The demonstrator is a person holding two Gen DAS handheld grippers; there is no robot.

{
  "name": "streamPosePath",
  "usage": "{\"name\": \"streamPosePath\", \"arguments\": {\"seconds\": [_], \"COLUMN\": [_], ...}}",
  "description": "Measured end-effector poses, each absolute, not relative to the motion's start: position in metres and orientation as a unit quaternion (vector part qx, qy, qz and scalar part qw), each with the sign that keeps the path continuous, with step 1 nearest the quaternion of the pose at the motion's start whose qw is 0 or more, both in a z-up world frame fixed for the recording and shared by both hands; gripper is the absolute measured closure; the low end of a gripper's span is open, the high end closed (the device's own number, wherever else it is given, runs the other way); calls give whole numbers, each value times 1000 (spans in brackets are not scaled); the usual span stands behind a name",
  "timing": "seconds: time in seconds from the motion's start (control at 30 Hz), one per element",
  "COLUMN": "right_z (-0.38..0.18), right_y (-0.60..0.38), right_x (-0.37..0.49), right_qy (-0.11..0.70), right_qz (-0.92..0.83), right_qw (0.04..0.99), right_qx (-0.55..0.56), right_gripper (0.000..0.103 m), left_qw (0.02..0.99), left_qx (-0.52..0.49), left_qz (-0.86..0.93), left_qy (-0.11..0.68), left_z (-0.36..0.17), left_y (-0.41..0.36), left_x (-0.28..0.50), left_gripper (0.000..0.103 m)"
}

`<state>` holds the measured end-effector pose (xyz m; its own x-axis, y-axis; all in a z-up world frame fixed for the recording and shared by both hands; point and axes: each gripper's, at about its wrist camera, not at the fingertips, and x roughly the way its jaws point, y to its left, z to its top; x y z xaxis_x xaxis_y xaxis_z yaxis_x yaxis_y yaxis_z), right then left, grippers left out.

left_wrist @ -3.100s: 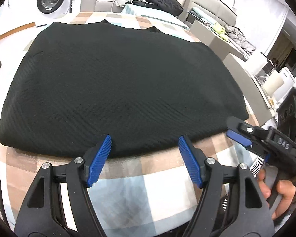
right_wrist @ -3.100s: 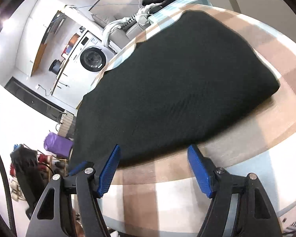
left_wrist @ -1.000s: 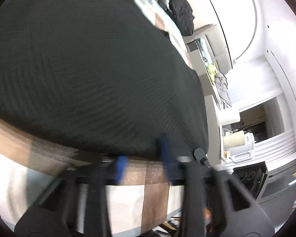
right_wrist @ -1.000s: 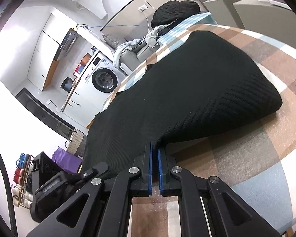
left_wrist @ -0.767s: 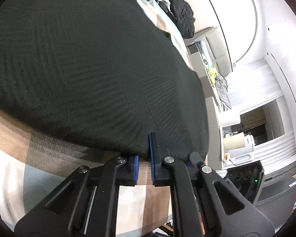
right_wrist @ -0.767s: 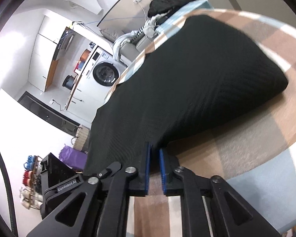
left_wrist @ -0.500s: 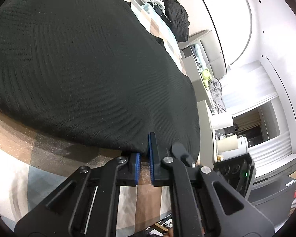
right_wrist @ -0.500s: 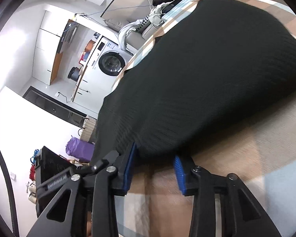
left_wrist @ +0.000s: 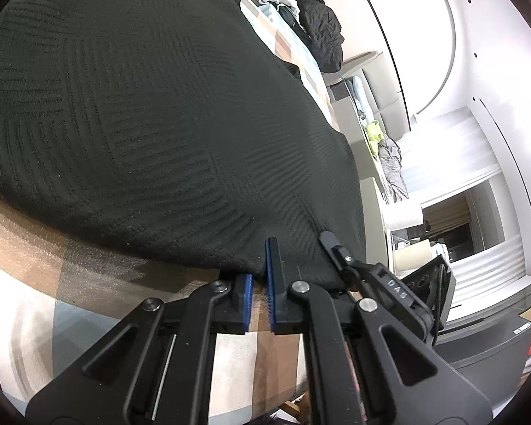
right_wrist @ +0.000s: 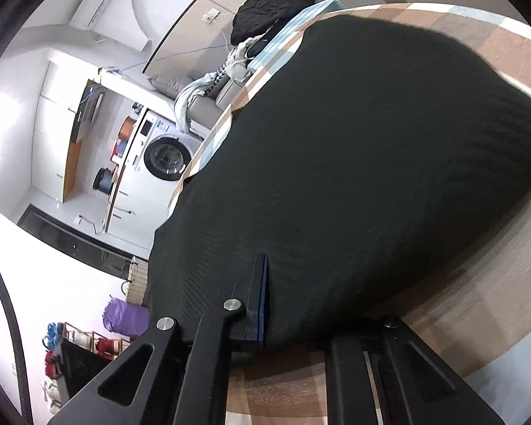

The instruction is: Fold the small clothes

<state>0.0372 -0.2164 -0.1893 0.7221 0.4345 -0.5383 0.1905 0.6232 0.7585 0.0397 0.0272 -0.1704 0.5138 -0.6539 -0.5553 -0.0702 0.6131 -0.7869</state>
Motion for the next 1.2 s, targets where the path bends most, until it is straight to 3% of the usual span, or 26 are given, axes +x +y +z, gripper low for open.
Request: {"name": "streamPosePath", "arguments": {"seconds": [0.67,0.87,1.03,1.2], "right_z": [-199,-195,-187,-188], "right_y": [-309,-315,-324,-341], "right_x": [16,12,-5,-7], "right_qy": [349,358,348,329], "right_qz": [23,16,-13,-31], "right_qw": [799,799,813,819], "right_qx": [489,483,466,469], "right_gripper": [92,85,72,75], "left_qw": [776,777,778,777], "left_qx": [-391,-390,-387,-387], "left_qz": [-190,-188,-185,-185], "left_qy": [457,457,459,461], "left_z": [-174,-174,-175,-175], "left_y": [23,23,23,21], "left_x": [39,40,39,40], "left_gripper": [99,99,99,99]}}
